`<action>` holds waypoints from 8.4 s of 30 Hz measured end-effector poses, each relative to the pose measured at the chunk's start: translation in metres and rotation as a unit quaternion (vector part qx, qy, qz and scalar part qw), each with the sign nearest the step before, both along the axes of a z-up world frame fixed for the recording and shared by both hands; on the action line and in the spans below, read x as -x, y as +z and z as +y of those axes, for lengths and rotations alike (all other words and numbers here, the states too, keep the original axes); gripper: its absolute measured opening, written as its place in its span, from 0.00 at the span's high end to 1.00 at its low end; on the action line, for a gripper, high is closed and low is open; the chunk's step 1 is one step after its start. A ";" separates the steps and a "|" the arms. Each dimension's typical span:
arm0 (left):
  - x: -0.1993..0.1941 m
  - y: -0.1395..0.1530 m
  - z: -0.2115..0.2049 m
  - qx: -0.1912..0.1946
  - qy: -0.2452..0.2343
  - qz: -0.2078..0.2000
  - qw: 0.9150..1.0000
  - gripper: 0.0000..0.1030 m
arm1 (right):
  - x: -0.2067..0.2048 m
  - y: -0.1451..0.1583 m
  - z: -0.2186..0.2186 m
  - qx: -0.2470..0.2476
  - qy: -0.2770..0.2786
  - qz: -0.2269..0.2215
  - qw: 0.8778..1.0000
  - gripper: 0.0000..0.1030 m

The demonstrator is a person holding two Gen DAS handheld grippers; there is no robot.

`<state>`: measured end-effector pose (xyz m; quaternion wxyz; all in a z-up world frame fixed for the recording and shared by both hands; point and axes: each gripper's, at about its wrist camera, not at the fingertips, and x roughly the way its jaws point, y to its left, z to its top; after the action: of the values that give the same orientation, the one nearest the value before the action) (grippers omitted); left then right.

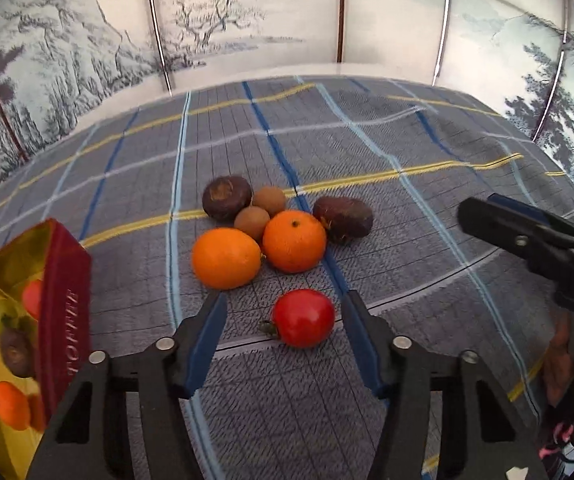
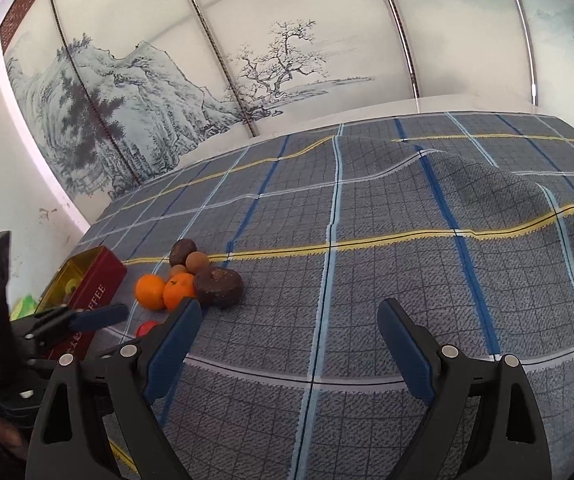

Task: Organize fruits
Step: 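Grasp the red tomato with the left gripper while the right gripper grasps the large brown fruit, then carry the red tomato into the gold tin and open the left gripper, then carry the large brown fruit into the gold tin and open the right gripper, then move both grippers back to the fruits and grasp the orange with the left gripper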

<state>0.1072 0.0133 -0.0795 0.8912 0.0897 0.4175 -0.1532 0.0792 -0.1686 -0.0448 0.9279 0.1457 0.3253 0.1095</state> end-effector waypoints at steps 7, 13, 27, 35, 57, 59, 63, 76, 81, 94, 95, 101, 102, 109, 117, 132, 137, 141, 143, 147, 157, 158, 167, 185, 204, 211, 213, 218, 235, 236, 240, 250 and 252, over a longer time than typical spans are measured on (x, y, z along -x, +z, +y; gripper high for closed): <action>-0.002 -0.010 -0.002 0.010 0.002 0.004 1.000 0.73 | -0.001 -0.002 -0.001 -0.012 0.009 0.004 1.000 0.13; 0.014 0.003 0.007 0.035 0.023 -0.001 0.999 0.73 | -0.017 -0.004 0.008 -0.009 0.076 0.043 0.996 0.13; 0.046 0.043 0.010 0.059 0.010 -0.017 0.998 0.73 | -0.073 0.002 0.067 0.196 0.319 -0.002 0.927 0.31; 0.050 0.050 0.011 0.060 0.009 -0.020 0.998 0.73 | -0.090 -0.015 0.084 0.227 0.370 0.012 0.901 0.63; 0.105 0.082 0.080 0.051 0.075 -0.059 0.994 0.73 | -0.040 -0.014 0.021 0.109 0.150 0.057 0.981 0.63; 0.107 0.080 0.098 0.042 0.095 -0.058 0.993 0.73 | -0.039 -0.012 0.019 0.105 0.141 0.049 0.983 0.63; 0.106 0.073 0.127 0.023 0.128 -0.060 0.990 0.73 | -0.041 -0.014 0.018 0.105 0.134 0.057 0.984 0.63; 0.075 0.047 0.168 0.015 0.173 -0.042 0.984 0.73 | -0.042 -0.016 0.020 0.115 0.128 0.060 0.983 0.63; 0.063 0.041 0.171 0.015 0.177 -0.032 0.983 0.73 | -0.042 -0.016 0.020 0.114 0.129 0.061 0.983 0.63; 0.039 0.040 0.168 0.014 0.176 -0.025 0.984 0.73 | -0.042 -0.016 0.020 0.115 0.129 0.061 0.983 0.63; 0.038 0.040 0.168 0.014 0.176 -0.025 0.984 0.73 | -0.042 -0.016 0.020 0.115 0.129 0.061 0.983 0.63; 0.032 0.041 0.163 0.008 0.172 -0.027 0.985 0.73 | -0.042 -0.016 0.020 0.115 0.129 0.061 0.983 0.63; 0.032 0.041 0.162 0.008 0.171 -0.028 0.985 0.73 | -0.042 -0.016 0.021 0.116 0.129 0.061 0.983 0.63; 0.033 0.045 0.156 -0.005 0.170 -0.044 0.984 0.72 | -0.042 -0.016 0.021 0.116 0.129 0.062 0.983 0.63; 0.050 0.055 0.147 -0.023 0.188 -0.077 0.979 0.46 | -0.042 -0.016 0.022 0.117 0.129 0.062 0.983 0.63; 0.089 0.069 0.132 -0.037 0.192 -0.105 0.975 0.33 | -0.029 -0.014 0.030 0.131 0.135 0.064 0.980 0.63; 0.096 0.071 0.135 -0.035 0.197 -0.105 0.974 0.27 | -0.015 -0.008 0.039 0.116 0.147 0.062 0.980 0.63; 0.105 0.071 0.141 -0.031 0.206 -0.106 0.972 0.25 | -0.003 0.004 0.053 0.099 0.165 0.054 0.980 0.63; 0.112 0.072 0.147 -0.027 0.212 -0.107 0.971 0.24 | 0.001 0.012 0.068 0.097 0.176 0.049 0.978 0.63; 0.129 0.073 0.164 -0.014 0.231 -0.104 0.967 0.22 | 0.013 0.033 0.097 0.089 0.209 0.028 0.973 0.63; 0.163 0.071 0.200 -0.007 0.280 -0.103 0.955 0.22 | 0.032 0.063 0.192 0.082 0.308 -0.002 0.948 0.63; 0.165 0.071 0.202 -0.006 0.282 -0.103 0.954 0.21 | 0.033 0.063 0.202 0.083 0.317 -0.003 0.945 0.63; 0.181 0.072 0.220 0.006 0.288 -0.104 0.952 0.21 | 0.033 0.052 0.272 0.076 0.380 0.020 0.921 0.63; 0.189 0.057 0.243 0.026 0.299 -0.086 0.950 0.21 | 0.023 0.025 0.353 0.092 0.421 0.072 0.900 0.63; 0.193 0.055 0.250 0.022 0.311 -0.081 0.947 0.21 | 0.017 0.033 0.364 0.035 0.428 0.071 0.900 0.62; 0.191 0.060 0.234 0.008 0.294 -0.089 0.951 0.18 | 0.034 0.041 0.312 0.062 0.395 0.027 0.916 0.55; 0.189 0.061 0.229 0.006 0.288 -0.089 0.953 0.17 | 0.035 0.039 0.289 0.070 0.376 0.024 0.923 0.51; 0.182 0.062 0.208 -0.003 0.266 -0.088 0.960 0.17 | 0.025 0.028 0.219 0.092 0.301 0.031 0.949 0.47; 0.144 0.064 0.129 -0.063 0.186 -0.091 0.976 0.13 | -0.026 0.000 0.028 0.167 0.049 0.070 0.982 0.22; 0.140 0.064 0.124 -0.067 0.181 -0.091 0.977 0.12 | -0.028 -0.002 0.021 0.170 0.041 0.073 0.982 0.19; 0.127 0.061 0.106 -0.078 0.163 -0.089 0.979 0.11 | -0.037 -0.010 0.001 0.196 -0.003 0.090 0.976 0.11; 0.086 0.051 0.062 -0.070 0.095 -0.063 0.991 0.11 | -0.046 -0.018 -0.016 0.180 -0.007 0.125 0.976 0.04; 0.074 0.050 0.054 -0.070 0.084 -0.062 0.992 0.11 | -0.046 -0.018 -0.016 0.180 -0.009 0.123 0.976 0.03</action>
<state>0.0330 0.0676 -0.0297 0.9166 0.1256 0.3772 -0.0419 0.1248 -0.1842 -0.0627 0.8928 -0.0083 0.4498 0.0223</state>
